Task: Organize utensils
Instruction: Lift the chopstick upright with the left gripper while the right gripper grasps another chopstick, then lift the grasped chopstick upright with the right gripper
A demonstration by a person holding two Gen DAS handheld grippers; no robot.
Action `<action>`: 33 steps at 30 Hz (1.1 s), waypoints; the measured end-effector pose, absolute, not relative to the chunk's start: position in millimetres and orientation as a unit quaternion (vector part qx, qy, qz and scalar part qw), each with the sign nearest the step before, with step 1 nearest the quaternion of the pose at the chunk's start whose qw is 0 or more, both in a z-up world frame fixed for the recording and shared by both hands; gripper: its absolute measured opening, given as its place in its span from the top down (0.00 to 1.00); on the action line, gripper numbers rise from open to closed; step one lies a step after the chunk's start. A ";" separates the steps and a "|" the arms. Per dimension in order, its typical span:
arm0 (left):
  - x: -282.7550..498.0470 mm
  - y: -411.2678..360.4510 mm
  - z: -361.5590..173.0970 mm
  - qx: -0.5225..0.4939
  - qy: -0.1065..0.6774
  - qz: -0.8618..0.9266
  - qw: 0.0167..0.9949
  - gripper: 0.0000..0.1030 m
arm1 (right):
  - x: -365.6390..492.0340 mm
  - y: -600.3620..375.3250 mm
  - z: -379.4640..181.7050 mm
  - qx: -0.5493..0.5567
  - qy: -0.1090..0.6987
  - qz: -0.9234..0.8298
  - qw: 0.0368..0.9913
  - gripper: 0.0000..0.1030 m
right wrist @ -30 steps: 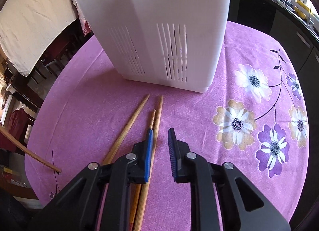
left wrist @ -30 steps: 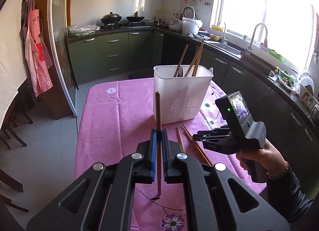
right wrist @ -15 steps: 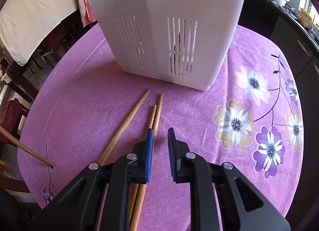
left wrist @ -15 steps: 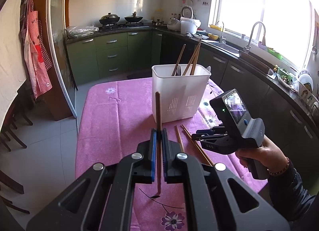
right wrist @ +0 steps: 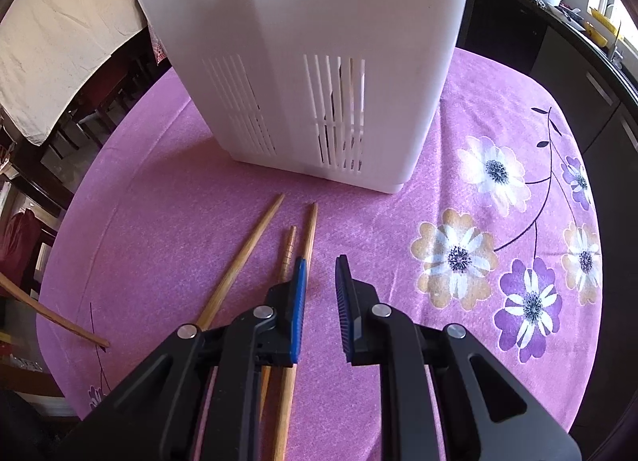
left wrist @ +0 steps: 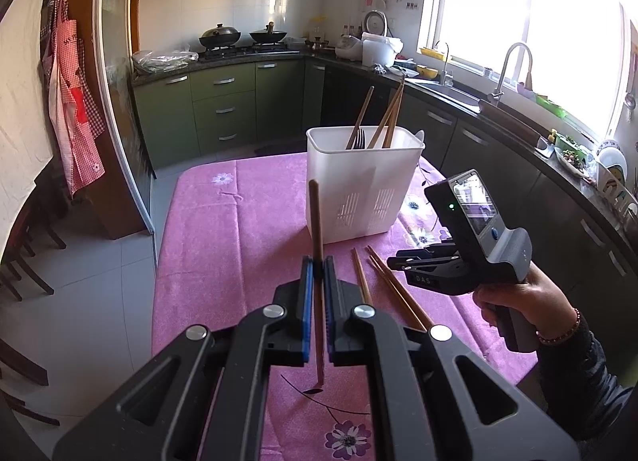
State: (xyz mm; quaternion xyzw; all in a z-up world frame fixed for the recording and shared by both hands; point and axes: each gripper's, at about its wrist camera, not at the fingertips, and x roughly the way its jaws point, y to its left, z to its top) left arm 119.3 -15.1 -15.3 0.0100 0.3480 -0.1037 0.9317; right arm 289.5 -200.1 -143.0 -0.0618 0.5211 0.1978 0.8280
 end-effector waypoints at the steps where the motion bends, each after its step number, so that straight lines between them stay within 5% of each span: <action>1: 119.4 -15.0 -15.5 0.010 0.349 -0.104 0.931 0.95 | 289.7 -200.0 -144.2 -0.062 0.523 0.201 0.826 0.85; 16: 118.3 -17.5 -16.1 0.012 0.352 -0.103 0.930 0.95 | 295.2 -182.2 -157.1 -0.100 0.529 0.193 0.821 0.84; 22: 116.1 -18.8 -16.6 0.016 0.351 -0.104 0.930 0.95 | 294.2 -184.4 -155.2 -0.091 0.519 0.191 0.828 0.94; 33: 113.4 -18.7 -15.3 0.022 0.353 -0.105 0.930 0.95 | 228.4 -260.4 -37.0 -0.014 0.362 0.207 0.909 0.94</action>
